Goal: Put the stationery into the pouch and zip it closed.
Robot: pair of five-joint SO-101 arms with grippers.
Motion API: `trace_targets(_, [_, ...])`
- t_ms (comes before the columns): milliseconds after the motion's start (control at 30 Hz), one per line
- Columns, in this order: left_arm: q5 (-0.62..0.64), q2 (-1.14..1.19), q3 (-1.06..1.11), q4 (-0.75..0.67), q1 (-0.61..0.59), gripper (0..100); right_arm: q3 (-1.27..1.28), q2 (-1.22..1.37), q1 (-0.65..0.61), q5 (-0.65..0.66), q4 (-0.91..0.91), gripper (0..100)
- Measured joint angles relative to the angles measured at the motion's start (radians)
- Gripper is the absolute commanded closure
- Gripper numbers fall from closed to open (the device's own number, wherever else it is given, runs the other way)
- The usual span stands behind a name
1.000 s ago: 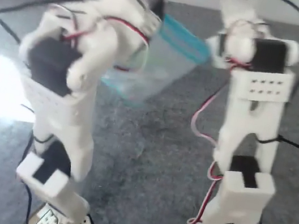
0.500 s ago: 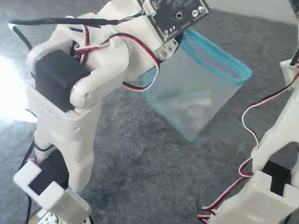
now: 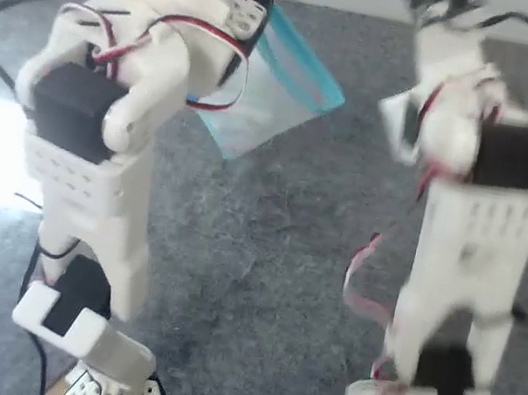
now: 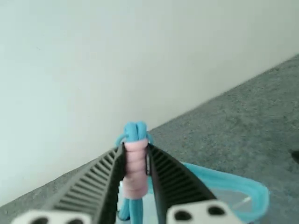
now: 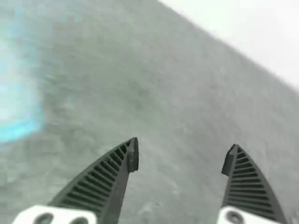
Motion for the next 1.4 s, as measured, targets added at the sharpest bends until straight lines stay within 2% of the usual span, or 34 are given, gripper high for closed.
trace_targets(267, [0.052, 0.000, 0.000, 0.020, -0.098, 99, 0.571, -0.489, -0.221, -0.017, -0.057, 70.0])
trace_targets(533, [0.066, 0.000, 0.000, 0.109, -0.106, 99, 1.076, -0.697, -0.364, -0.199, -0.410, 70.0])
trace_targets(733, [0.068, 0.000, 0.000, 0.118, -0.106, 99, 1.284, -0.709, -0.443, -0.226, -0.687, 70.0])
trace_targets(1033, [0.089, -0.005, 0.118, 0.121, -0.081, 99, 1.332, -0.651, -0.390, -0.227, -0.985, 69.9])
trace_targets(1233, [0.097, -0.011, 0.129, 0.121, -0.043, 99, 1.172, -0.331, -0.305, -0.230, -0.990, 69.9])
trace_targets(1400, [0.097, -0.011, 0.129, 0.121, -0.040, 99, 0.950, -0.075, -0.178, -0.253, -0.984, 69.9])
